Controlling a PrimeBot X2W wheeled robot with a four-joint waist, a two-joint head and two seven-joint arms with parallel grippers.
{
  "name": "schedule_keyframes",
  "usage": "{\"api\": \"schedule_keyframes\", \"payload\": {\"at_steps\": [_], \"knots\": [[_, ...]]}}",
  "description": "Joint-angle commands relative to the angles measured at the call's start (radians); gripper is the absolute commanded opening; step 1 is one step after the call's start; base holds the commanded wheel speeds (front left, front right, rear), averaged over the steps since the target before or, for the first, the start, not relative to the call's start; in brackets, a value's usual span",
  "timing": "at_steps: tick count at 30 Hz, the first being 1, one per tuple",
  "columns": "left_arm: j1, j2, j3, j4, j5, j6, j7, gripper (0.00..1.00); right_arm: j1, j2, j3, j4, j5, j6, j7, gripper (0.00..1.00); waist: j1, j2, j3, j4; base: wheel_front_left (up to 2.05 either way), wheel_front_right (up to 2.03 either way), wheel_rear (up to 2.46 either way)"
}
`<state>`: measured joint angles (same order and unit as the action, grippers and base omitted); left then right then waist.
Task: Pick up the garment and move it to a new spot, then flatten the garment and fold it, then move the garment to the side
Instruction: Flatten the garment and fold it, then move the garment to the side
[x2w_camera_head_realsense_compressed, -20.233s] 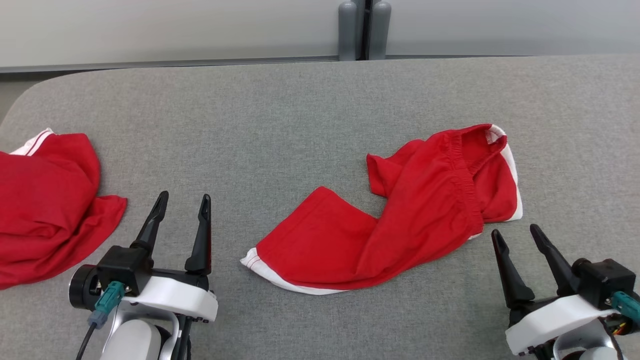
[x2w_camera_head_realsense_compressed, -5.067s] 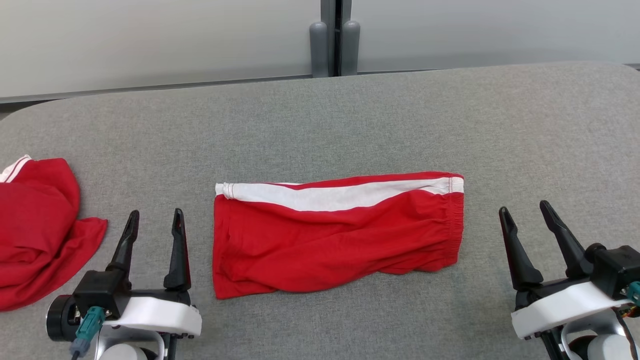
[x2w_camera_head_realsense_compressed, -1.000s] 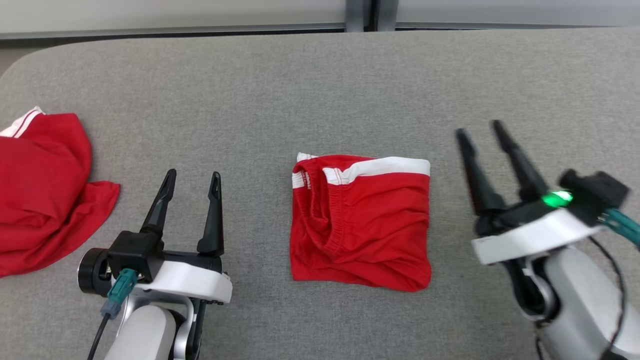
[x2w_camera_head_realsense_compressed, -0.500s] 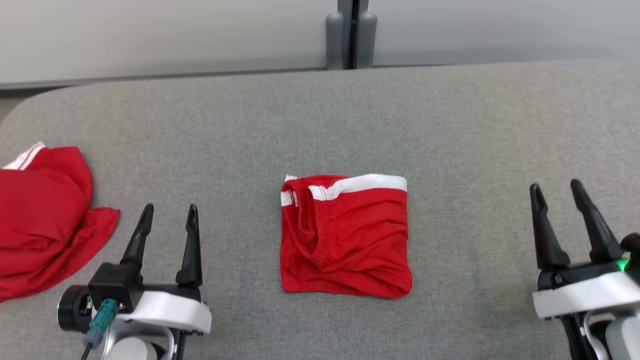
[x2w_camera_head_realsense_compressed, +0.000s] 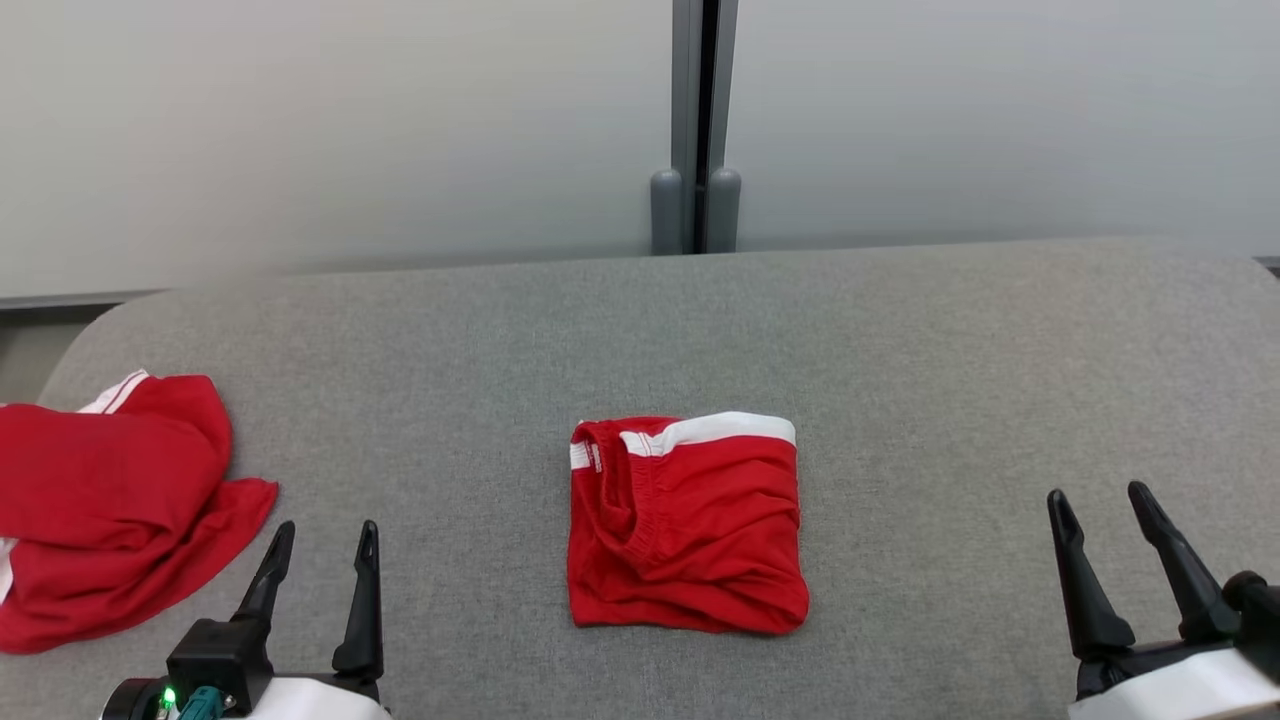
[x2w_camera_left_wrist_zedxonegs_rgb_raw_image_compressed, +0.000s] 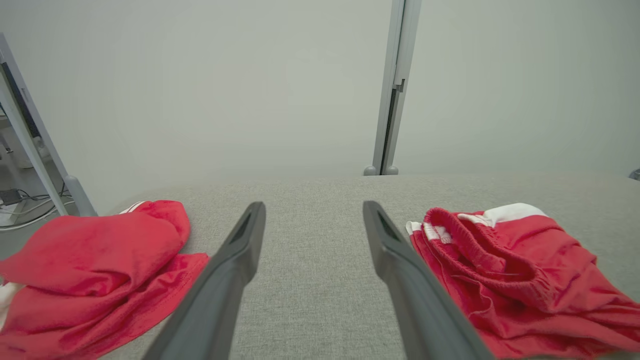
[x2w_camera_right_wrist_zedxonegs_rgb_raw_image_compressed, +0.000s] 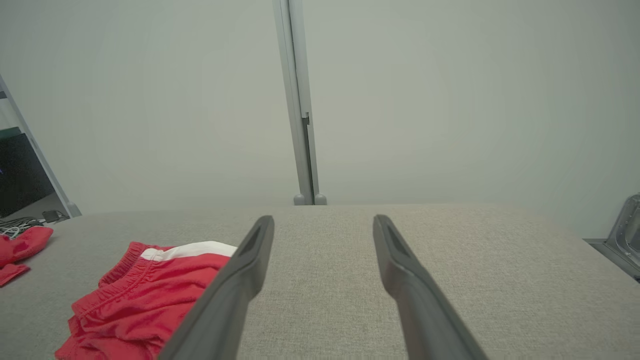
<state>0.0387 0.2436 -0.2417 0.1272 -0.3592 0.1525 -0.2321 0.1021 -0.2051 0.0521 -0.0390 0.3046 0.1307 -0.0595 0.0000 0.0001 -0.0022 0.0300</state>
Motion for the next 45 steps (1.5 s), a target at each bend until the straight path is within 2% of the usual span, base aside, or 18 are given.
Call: {"api": "schedule_keyframes", "payload": {"at_steps": [1,13,32,35,39,45], "knots": [[0.014,0.011,0.004,-0.004,-0.004,0.005,0.001,1.00,0.015,0.004,-0.001,-0.006,-0.008,0.000,0.010,1.00,0.0000,-0.0001,-0.019,-0.004,0.00,0.00,0.00],[0.034,0.032,0.003,0.002,-0.009,0.010,0.009,1.00,0.068,0.016,-0.015,-0.058,-0.030,0.000,0.059,1.00,0.0000,-0.0001,-0.042,-0.008,0.00,0.00,0.00],[-0.006,0.020,-0.012,0.013,-0.015,0.013,-0.005,1.00,0.060,0.020,-0.020,-0.065,-0.039,0.000,0.092,1.00,0.0000,-0.0001,-0.021,0.009,0.00,0.00,0.00],[-0.029,0.014,-0.017,0.007,-0.010,0.013,-0.008,1.00,0.046,0.022,-0.024,-0.057,-0.039,0.000,0.098,1.00,0.0000,-0.0001,0.000,0.028,0.00,0.00,0.00],[-0.103,-0.008,-0.033,-0.005,-0.001,-0.002,-0.015,1.00,0.009,0.019,-0.028,-0.039,-0.030,0.000,0.100,1.00,0.0000,-0.0001,0.081,0.086,0.00,0.00,0.00],[-0.210,-0.055,-0.056,0.016,0.017,-0.029,-0.028,1.00,-0.079,0.013,0.017,0.074,-0.015,0.000,0.107,1.00,0.0000,-0.0001,0.178,0.179,0.00,0.00,0.00]]}}
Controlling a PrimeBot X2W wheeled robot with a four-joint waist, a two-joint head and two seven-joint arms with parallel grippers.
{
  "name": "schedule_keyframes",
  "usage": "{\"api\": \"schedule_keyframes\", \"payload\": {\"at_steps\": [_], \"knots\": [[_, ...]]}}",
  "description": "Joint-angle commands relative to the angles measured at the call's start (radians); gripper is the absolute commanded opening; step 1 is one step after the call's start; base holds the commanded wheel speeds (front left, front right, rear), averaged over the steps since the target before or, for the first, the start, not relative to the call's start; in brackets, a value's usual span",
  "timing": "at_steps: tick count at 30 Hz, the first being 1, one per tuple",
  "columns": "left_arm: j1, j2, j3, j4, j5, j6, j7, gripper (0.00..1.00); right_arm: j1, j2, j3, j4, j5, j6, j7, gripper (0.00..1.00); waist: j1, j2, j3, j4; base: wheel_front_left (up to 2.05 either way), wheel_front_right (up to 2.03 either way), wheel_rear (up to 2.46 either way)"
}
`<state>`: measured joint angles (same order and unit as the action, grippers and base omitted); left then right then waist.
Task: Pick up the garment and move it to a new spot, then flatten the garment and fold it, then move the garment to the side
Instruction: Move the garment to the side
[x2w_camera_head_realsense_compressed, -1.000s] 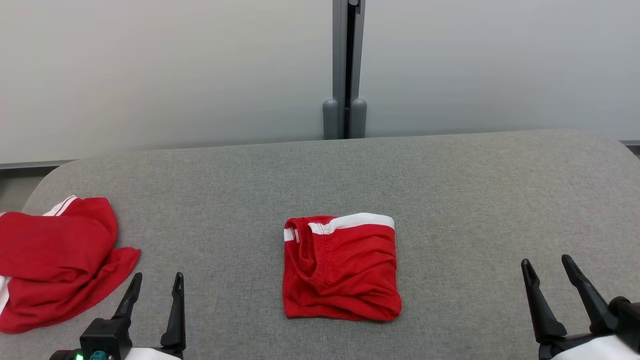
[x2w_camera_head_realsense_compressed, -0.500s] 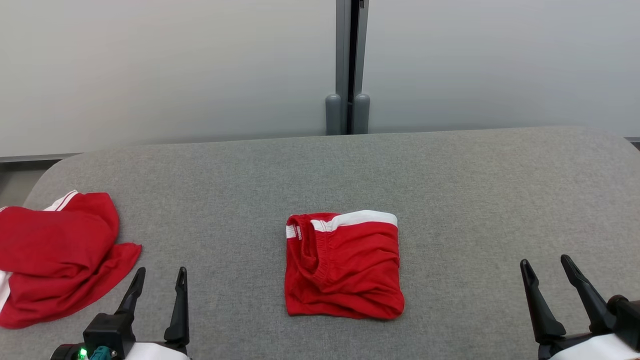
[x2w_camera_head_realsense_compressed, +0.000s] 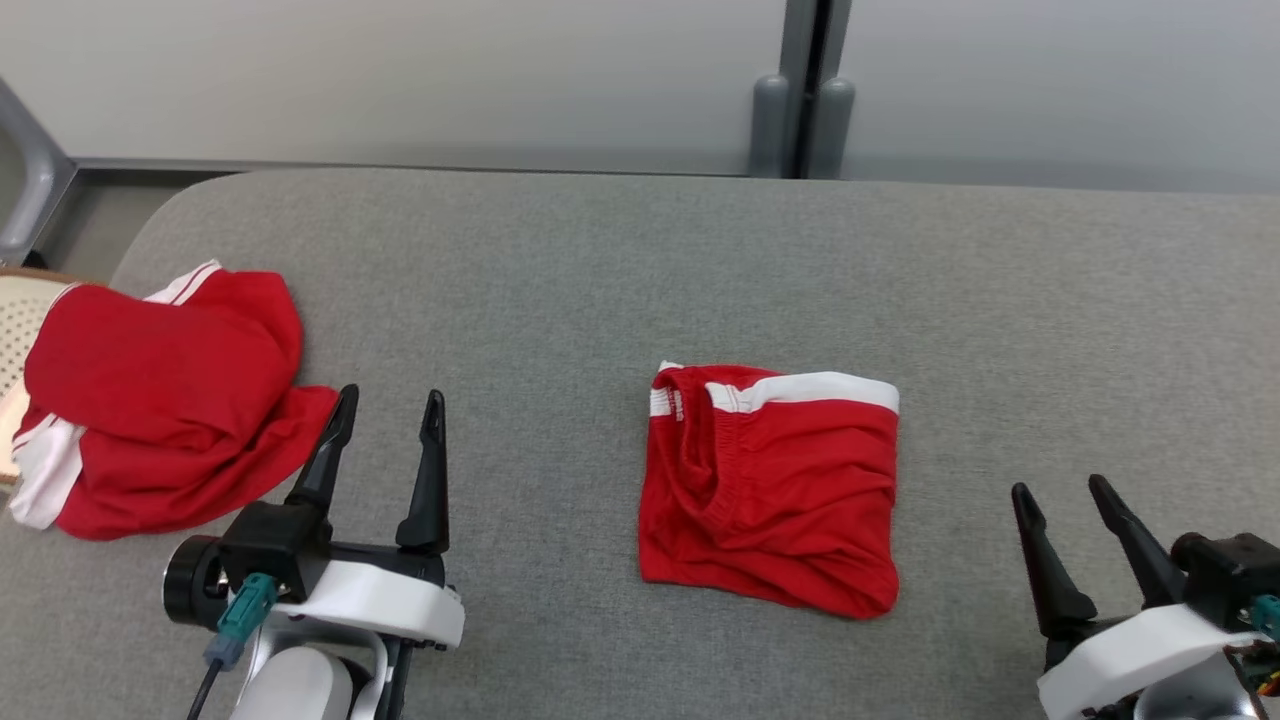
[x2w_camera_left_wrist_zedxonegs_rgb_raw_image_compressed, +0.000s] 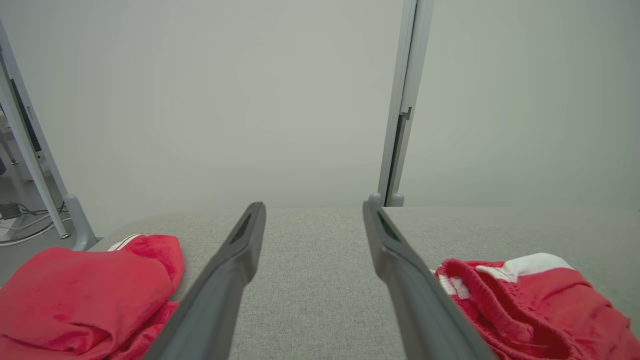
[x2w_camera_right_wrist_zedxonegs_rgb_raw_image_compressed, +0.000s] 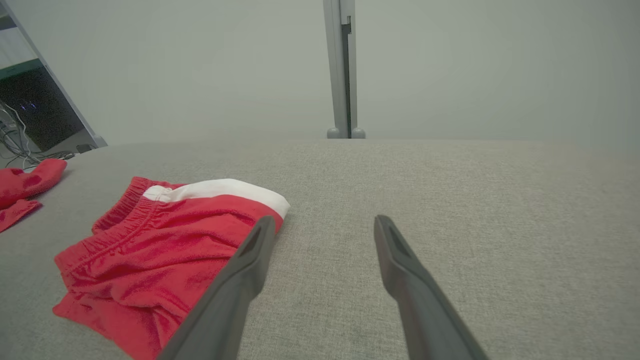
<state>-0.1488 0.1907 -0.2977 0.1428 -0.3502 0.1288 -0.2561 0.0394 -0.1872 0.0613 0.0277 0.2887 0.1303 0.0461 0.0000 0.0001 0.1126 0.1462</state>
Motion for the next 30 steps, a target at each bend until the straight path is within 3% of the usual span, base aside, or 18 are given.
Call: {"api": "schedule_keyframes", "payload": {"at_steps": [1,11,13,14,15,23,30], "knots": [[-0.034,-0.009,-0.003,0.006,0.011,-0.010,-0.006,1.00,-0.033,0.000,0.018,0.032,0.010,0.000,-0.001,1.00,0.0000,-0.0001,0.074,0.075,0.00,0.00,0.00],[-0.085,-0.077,0.021,-0.014,0.052,-0.042,-0.009,1.00,-0.167,0.038,0.098,0.282,0.074,0.000,0.017,1.00,0.0000,-0.0001,0.142,0.149,0.00,0.00,0.00],[-0.091,-0.087,0.028,-0.018,0.061,-0.048,-0.010,1.00,-0.175,0.044,0.109,0.325,0.091,0.000,0.033,0.47,0.0000,-0.0001,0.147,0.155,0.00,0.00,0.00],[-0.091,-0.091,0.032,-0.020,0.065,-0.051,-0.010,1.00,-0.176,0.049,0.115,0.336,0.098,0.000,0.036,0.10,0.0000,-0.0001,0.149,0.156,0.00,0.00,0.00],[-0.092,-0.093,0.037,-0.023,0.071,-0.054,-0.010,1.00,-0.178,0.050,0.120,0.345,0.104,0.000,0.039,0.00,0.0000,-0.0001,0.152,0.155,0.00,0.00,0.00],[-0.092,-0.104,0.062,-0.041,0.109,-0.066,-0.010,1.00,-0.187,0.023,0.153,0.328,0.111,0.000,0.008,0.00,0.0000,-0.0001,0.158,0.102,0.00,0.00,0.00],[-0.088,-0.089,0.073,-0.067,0.144,-0.081,-0.010,1.00,-0.210,-0.035,0.227,0.289,0.124,-0.001,-0.019,0.00,0.0000,-0.0001,0.164,-0.055,0.00,0.00,0.00]]}}
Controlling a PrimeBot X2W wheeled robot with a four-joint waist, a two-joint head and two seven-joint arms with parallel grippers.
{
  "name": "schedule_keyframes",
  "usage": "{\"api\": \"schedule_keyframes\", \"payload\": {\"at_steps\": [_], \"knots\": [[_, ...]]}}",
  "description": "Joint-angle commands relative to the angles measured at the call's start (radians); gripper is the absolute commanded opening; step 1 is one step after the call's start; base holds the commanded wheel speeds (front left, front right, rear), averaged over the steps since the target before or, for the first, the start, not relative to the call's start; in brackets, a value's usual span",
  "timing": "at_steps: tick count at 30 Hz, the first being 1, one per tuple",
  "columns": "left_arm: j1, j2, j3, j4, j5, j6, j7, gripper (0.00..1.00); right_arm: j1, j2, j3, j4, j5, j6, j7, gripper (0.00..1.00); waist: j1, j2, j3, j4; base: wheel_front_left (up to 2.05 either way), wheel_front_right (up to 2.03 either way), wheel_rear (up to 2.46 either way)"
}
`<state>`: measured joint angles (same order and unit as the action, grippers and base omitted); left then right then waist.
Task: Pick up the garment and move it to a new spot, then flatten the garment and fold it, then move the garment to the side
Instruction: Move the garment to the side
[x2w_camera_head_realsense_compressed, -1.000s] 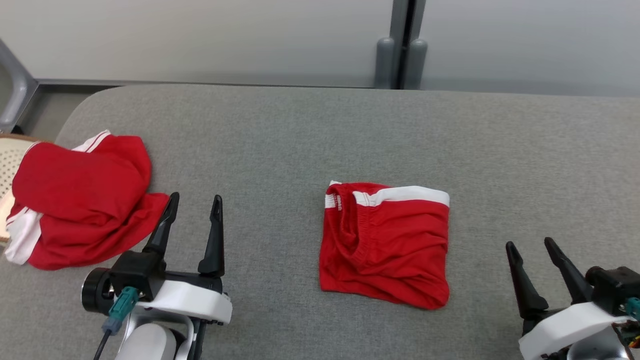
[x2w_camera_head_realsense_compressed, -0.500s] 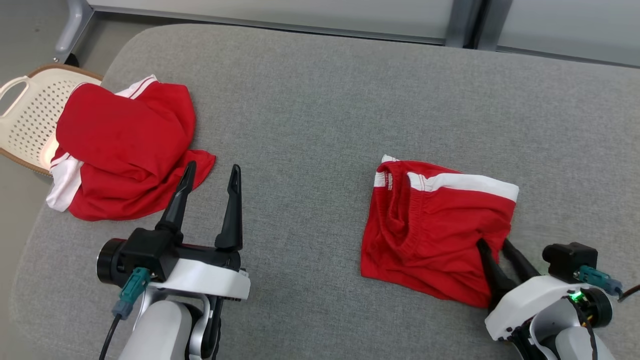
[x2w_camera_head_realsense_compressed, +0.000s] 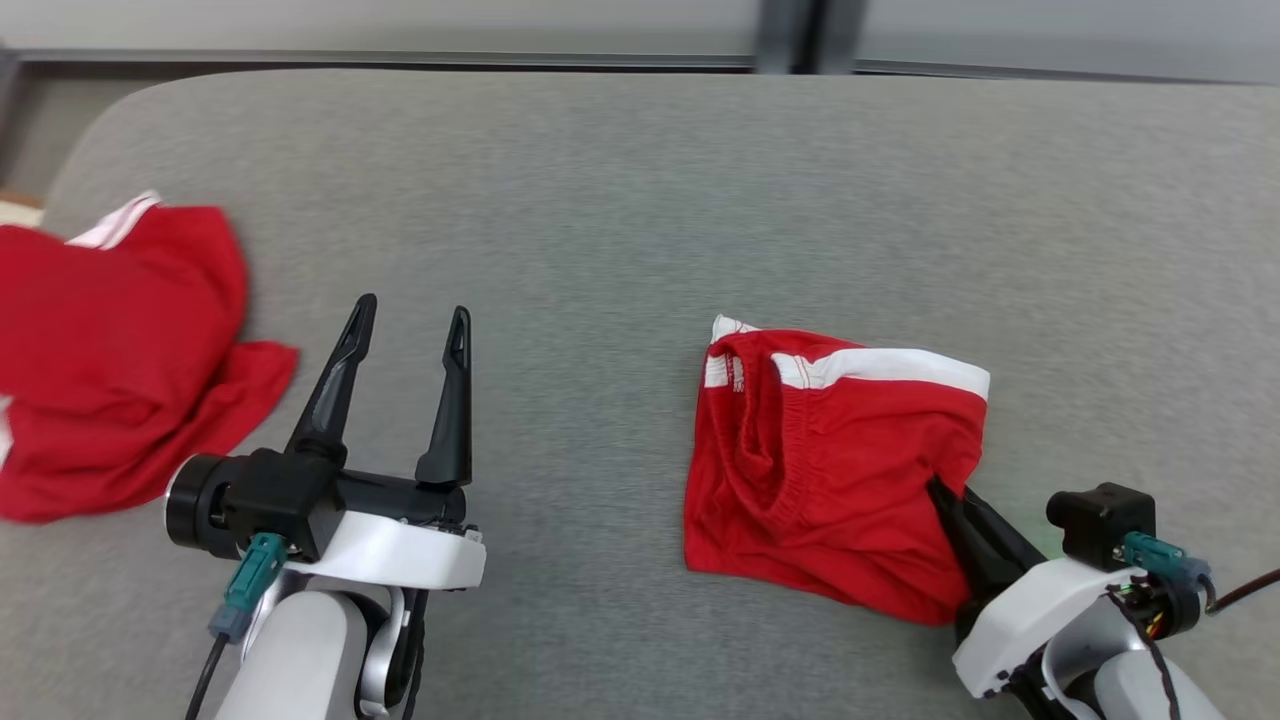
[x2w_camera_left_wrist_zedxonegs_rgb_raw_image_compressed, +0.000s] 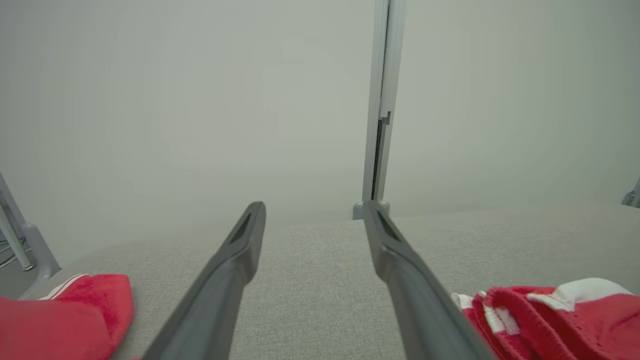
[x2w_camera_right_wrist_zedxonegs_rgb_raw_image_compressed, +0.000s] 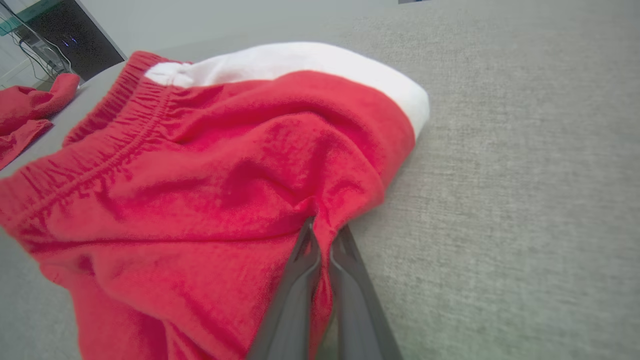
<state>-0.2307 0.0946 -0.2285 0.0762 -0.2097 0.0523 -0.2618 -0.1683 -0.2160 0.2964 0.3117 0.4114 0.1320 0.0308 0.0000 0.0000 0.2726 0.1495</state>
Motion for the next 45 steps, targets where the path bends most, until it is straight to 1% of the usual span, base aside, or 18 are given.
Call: {"api": "schedule_keyframes", "payload": {"at_steps": [1,4,8,13,17,22,24,27,32,35,36,37,38,39,40,42,45], "knots": [[-0.006,0.011,0.002,-0.005,0.009,-0.007,-0.004,1.00,-0.009,-0.021,0.006,0.003,0.005,-0.003,-0.003,0.00,0.0000,0.0000,0.006,-0.089,0.00,0.00,0.00],[-0.016,0.028,-0.007,-0.017,0.026,-0.012,-0.004,1.00,-0.033,-0.067,0.042,-0.001,0.020,-0.002,-0.003,0.00,0.0000,0.0000,0.019,-0.172,0.00,0.00,0.00],[-0.041,0.052,-0.023,-0.045,0.046,-0.023,0.020,1.00,-0.073,-0.121,0.076,0.005,0.048,-0.002,-0.014,0.00,0.0000,0.0000,0.050,-0.265,0.00,0.00,0.00],[-0.084,0.067,-0.051,-0.092,0.064,-0.040,0.056,1.00,-0.146,-0.187,0.094,0.038,0.071,-0.002,-0.037,0.00,0.0000,0.0000,0.106,-0.350,0.00,0.00,0.00],[-0.126,0.067,-0.075,-0.136,0.080,-0.051,0.084,1.00,-0.237,-0.247,0.107,0.080,0.093,-0.002,-0.059,0.00,0.0000,0.0000,0.167,-0.395,0.00,0.00,0.00],[-0.198,0.068,-0.105,-0.179,0.098,-0.069,0.115,1.00,-0.359,-0.344,0.081,0.162,0.108,-0.002,-0.089,0.00,0.0000,0.0000,0.251,-0.410,0.00,0.00,0.00],[-0.225,0.066,-0.116,-0.194,0.105,-0.075,0.125,1.00,-0.404,-0.384,0.059,0.208,0.119,-0.002,-0.098,0.00,0.0000,0.0000,0.285,-0.405,0.00,0.00,0.00],[-0.264,0.066,-0.125,-0.211,0.114,-0.082,0.131,1.00,-0.468,-0.424,0.035,0.269,0.139,-0.002,-0.120,0.00,0.0000,0.0000,0.325,-0.392,0.00,0.00,0.00],[-0.306,0.071,-0.137,-0.240,0.124,-0.089,0.136,1.00,-0.565,-0.481,0.001,0.369,0.157,-0.002,-0.156,0.00,0.0000,0.0000,0.390,-0.363,0.00,0.00,0.00],[-0.318,0.077,-0.137,-0.253,0.133,-0.089,0.140,1.00,-0.614,-0.488,-0.014,0.430,0.172,-0.002,-0.189,0.00,0.0000,0.0000,0.417,-0.354,0.00,0.00,0.00],[-0.318,0.077,-0.137,-0.253,0.133,-0.089,0.140,1.00,-0.614,-0.488,-0.014,0.430,0.172,-0.002,-0.189,0.00,0.0000,0.0000,0.417,-0.354,0.00,0.00,0.00],[-0.319,0.079,-0.138,-0.255,0.134,-0.089,0.143,1.00,-0.628,-0.488,-0.020,0.454,0.174,-0.002,-0.198,0.04,0.0000,0.0000,0.424,-0.353,0.00,0.00,0.00],[-0.320,0.082,-0.139,-0.256,0.137,-0.089,0.143,1.00,-0.642,-0.480,-0.027,0.483,0.181,-0.002,-0.197,0.43,0.0000,0.0000,0.429,-0.353,0.00,0.00,0.00],[-0.321,0.084,-0.140,-0.256,0.138,-0.088,0.143,1.00,-0.653,-0.471,-0.027,0.508,0.181,-0.002,-0.197,0.43,0.0000,0.0000,0.433,-0.353,0.00,0.00,0.00],[-0.322,0.087,-0.140,-0.257,0.139,-0.088,0.143,1.00,-0.668,-0.467,-0.032,0.528,0.178,-0.002,-0.210,1.00,0.0000,0.0000,0.436,-0.353,0.00,0.00,0.00],[-0.324,0.093,-0.138,-0.248,0.134,-0.085,0.141,1.00,-0.690,-0.444,-0.057,0.591,0.186,-0.002,-0.244,1.00,0.0000,0.0000,0.435,-0.357,0.00,0.00,0.00],[-0.304,0.098,-0.131,-0.231,0.123,-0.079,0.133,1.00,-0.677,-0.401,-0.077,0.620,0.203,-0.002,-0.277,1.00,0.0000,0.0000,0.411,-0.366,0.00,0.00,0.00]]}}
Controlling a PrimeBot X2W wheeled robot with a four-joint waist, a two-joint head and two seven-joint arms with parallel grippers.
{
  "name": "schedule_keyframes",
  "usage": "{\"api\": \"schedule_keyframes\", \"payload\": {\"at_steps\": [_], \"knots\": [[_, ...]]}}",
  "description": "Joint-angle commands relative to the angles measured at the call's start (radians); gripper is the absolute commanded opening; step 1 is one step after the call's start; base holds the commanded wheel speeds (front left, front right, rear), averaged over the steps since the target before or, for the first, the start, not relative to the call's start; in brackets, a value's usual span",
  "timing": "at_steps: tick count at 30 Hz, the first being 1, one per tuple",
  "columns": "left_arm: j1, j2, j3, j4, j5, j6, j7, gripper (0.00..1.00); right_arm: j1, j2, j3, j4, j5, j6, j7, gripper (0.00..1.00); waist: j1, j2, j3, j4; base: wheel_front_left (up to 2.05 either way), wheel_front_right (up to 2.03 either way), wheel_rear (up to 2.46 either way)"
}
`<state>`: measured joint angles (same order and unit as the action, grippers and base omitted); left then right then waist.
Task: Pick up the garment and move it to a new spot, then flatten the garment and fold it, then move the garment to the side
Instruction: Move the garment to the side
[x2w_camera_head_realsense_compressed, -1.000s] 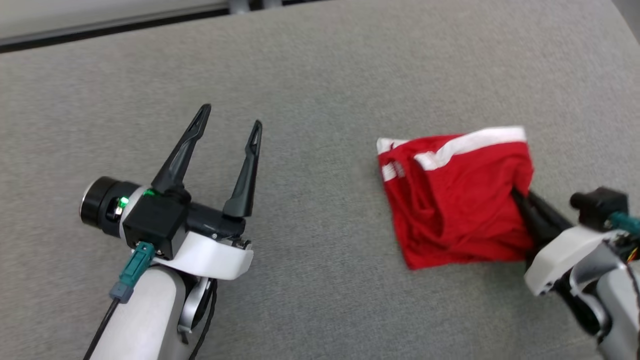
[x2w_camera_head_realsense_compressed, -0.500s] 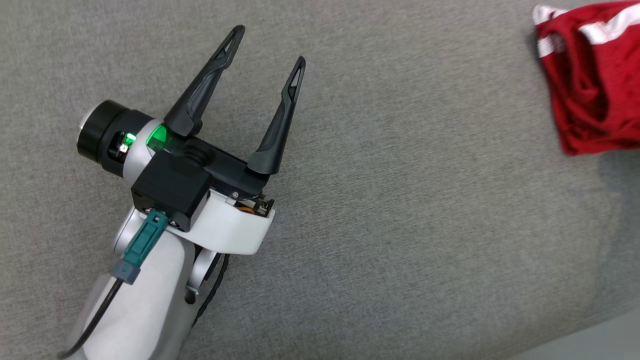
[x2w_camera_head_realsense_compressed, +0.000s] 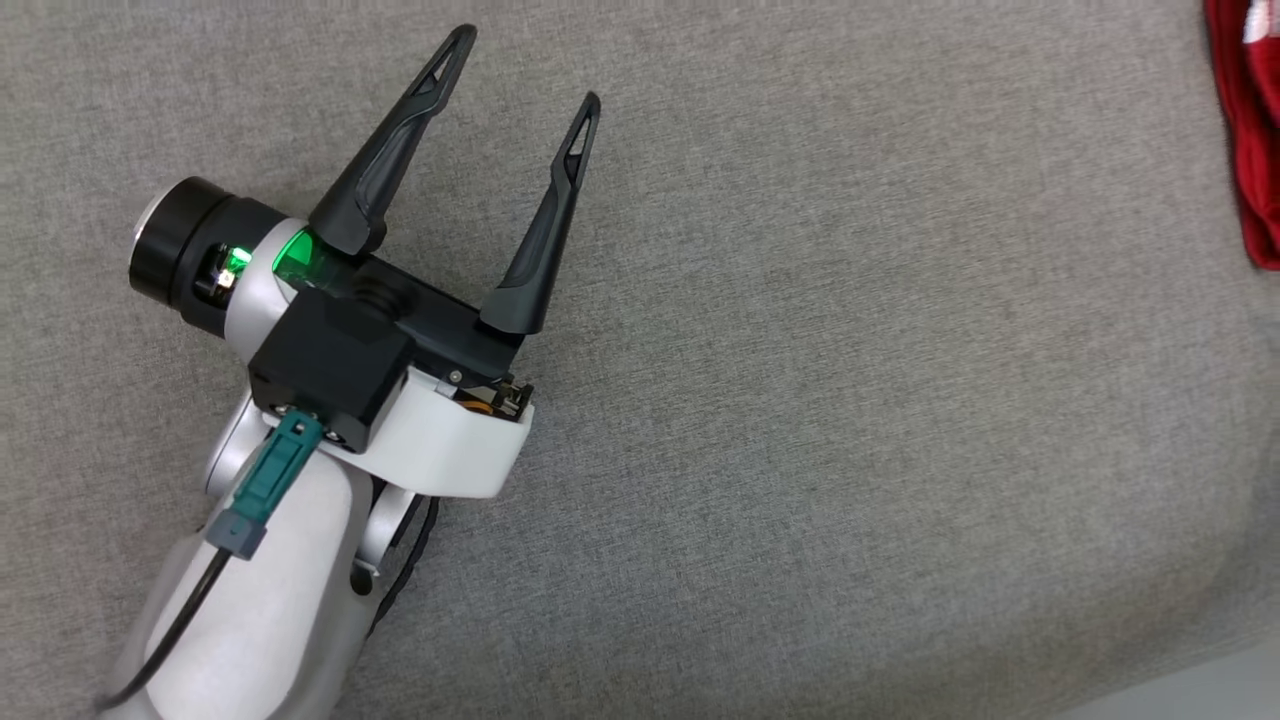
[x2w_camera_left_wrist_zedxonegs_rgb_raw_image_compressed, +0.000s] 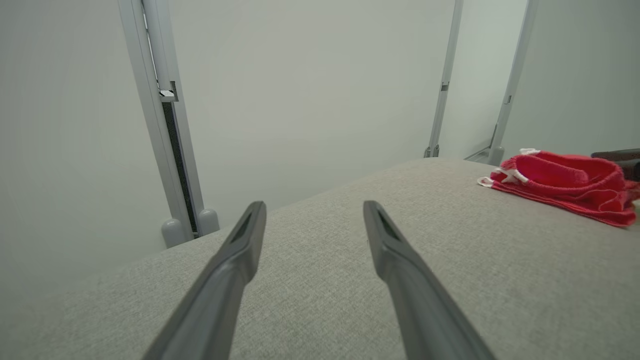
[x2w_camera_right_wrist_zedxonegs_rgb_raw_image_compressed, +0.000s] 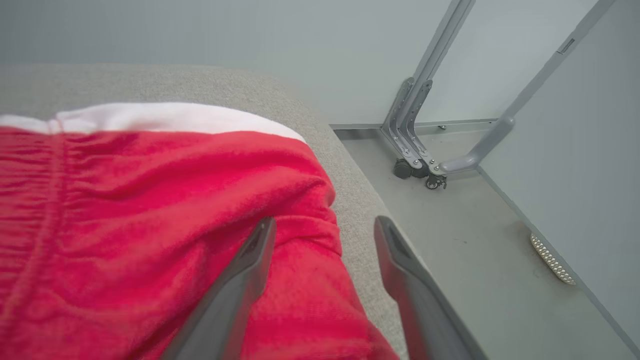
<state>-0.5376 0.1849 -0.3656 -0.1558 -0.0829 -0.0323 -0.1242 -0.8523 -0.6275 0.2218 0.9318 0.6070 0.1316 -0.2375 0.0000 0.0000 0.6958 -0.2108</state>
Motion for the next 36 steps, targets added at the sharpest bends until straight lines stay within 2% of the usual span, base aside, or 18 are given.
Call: {"api": "schedule_keyframes", "payload": {"at_steps": [1,4,8,13,17,21,26,32,36], "knots": [[0.012,0.010,0.009,0.007,-0.007,0.008,-0.009,1.00,0.018,0.022,-0.011,-0.001,0.015,-0.002,-0.015,1.00,0.0000,0.0000,-0.023,-0.010,0.00,0.00,0.00],[0.038,0.013,0.020,0.026,-0.021,0.016,-0.018,1.00,0.072,0.057,-0.029,-0.031,0.036,-0.002,-0.028,1.00,0.0000,0.0000,-0.065,-0.023,0.00,0.00,0.00],[0.088,0.022,0.035,0.049,-0.038,0.033,-0.023,1.00,0.173,0.108,-0.104,-0.148,0.022,-0.002,-0.028,1.00,0.0000,0.0000,-0.129,-0.040,0.00,0.00,0.00],[0.156,0.020,0.050,0.059,-0.067,0.055,-0.029,1.00,0.319,0.187,-0.213,-0.319,-0.047,-0.002,-0.028,1.00,0.0000,0.0000,-0.204,-0.041,0.00,0.00,0.00],[0.209,0.014,0.063,0.071,-0.087,0.076,-0.035,1.00,0.433,0.259,-0.260,-0.455,-0.123,-0.002,-0.028,1.00,0.0000,0.0000,-0.264,-0.022,0.00,0.00,0.00],[0.255,0.006,0.074,0.086,-0.109,0.094,-0.044,1.00,0.524,0.321,-0.267,-0.567,-0.179,-0.002,-0.028,1.00,0.0000,0.0000,-0.316,0.015,0.00,0.00,0.00],[0.305,-0.004,0.087,0.108,-0.138,0.111,-0.061,1.00,0.607,0.365,-0.235,-0.679,-0.242,-0.002,-0.019,1.00,0.0000,0.0000,-0.373,0.083,0.00,0.00,0.00],[0.366,-0.004,0.117,0.150,-0.167,0.135,-0.080,1.00,0.690,0.400,-0.219,-0.797,-0.293,-0.002,0.037,1.00,0.0000,0.0000,-0.431,0.184,0.00,0.00,0.00],[0.395,-0.001,0.131,0.166,-0.181,0.142,-0.089,1.00,0.731,0.405,-0.225,-0.847,-0.321,-0.002,0.074,1.00,0.0000,0.0000,-0.458,0.225,0.00,0.00,0.00]]}}
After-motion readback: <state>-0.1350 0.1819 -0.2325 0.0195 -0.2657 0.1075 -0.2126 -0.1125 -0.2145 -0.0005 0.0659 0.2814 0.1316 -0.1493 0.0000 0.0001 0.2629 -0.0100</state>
